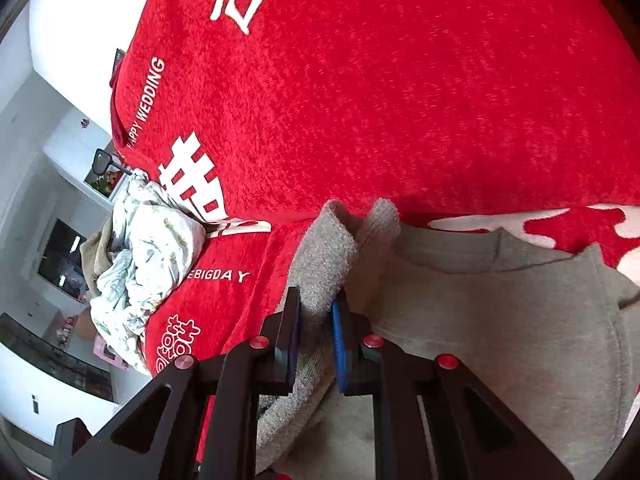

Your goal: Fold small clothes

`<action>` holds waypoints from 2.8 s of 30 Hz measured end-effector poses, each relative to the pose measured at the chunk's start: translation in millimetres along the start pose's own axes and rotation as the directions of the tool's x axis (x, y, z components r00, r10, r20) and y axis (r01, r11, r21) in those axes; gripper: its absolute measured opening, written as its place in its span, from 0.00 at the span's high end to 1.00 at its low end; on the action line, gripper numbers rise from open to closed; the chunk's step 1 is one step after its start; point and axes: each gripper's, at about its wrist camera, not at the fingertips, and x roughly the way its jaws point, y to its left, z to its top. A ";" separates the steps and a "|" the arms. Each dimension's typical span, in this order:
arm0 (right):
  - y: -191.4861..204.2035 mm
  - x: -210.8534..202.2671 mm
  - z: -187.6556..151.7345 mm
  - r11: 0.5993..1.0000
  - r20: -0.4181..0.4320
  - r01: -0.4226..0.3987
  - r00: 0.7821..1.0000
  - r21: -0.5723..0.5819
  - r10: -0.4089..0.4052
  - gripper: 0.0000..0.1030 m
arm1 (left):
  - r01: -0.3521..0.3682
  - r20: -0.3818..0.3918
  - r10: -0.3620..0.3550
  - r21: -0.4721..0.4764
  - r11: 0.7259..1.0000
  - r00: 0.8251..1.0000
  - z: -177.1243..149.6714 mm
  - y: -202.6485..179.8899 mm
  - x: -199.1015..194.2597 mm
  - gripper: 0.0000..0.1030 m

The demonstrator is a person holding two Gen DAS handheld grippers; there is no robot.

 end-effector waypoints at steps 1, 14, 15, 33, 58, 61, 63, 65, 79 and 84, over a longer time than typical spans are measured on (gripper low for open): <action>-2.1 -2.0 0.0 1.000 0.000 -0.001 1.000 0.001 0.001 0.85 | 0.002 -0.002 -0.002 0.007 1.000 1.000 0.5 -4.1 0.7 0.87; -42.0 -40.5 -1.4 0.999 0.022 -0.043 0.999 0.013 0.042 0.85 | 0.005 -0.028 -0.002 0.104 0.995 1.000 -0.1 -57.3 10.6 0.87; -45.6 -43.6 -1.6 0.999 0.025 -0.043 0.999 0.013 0.043 0.85 | 0.004 -0.030 -0.001 0.113 0.994 1.000 0.0 -62.0 11.8 0.87; -124.0 -96.6 -7.0 0.998 0.053 -0.050 0.997 0.040 0.048 0.85 | 0.015 -0.093 0.009 0.260 0.965 0.996 5.4 -164.4 37.7 0.87; -239.0 -110.6 -31.6 0.986 0.057 -0.032 0.998 0.166 0.023 0.85 | -0.011 -0.183 0.098 0.424 0.906 0.978 -2.4 -253.9 100.2 0.86; -244.3 -109.3 -34.3 0.984 0.051 0.015 0.998 0.178 -0.025 0.85 | -0.021 -0.190 0.111 0.422 0.906 0.975 0.6 -249.9 98.0 0.77; -245.1 -112.0 -34.6 0.980 0.041 0.031 0.998 0.196 -0.039 0.78 | 0.016 -0.214 0.076 0.401 0.916 0.974 3.8 -246.0 92.9 0.58; -240.8 -119.7 -35.1 0.976 0.021 0.093 0.995 0.195 -0.099 0.57 | 0.058 -0.235 0.027 0.346 0.936 0.972 6.0 -236.2 84.0 0.31; -140.8 -130.1 -73.8 0.995 0.052 -0.103 0.993 -0.004 0.103 0.27 | 0.071 -0.099 -0.071 -0.008 0.997 0.993 40.0 -76.1 20.6 0.31; -169.6 -124.8 -84.5 0.983 0.045 0.175 0.983 0.057 -0.178 0.26 | 0.030 -0.143 -0.036 -0.042 0.999 0.989 48.8 -46.2 43.1 0.31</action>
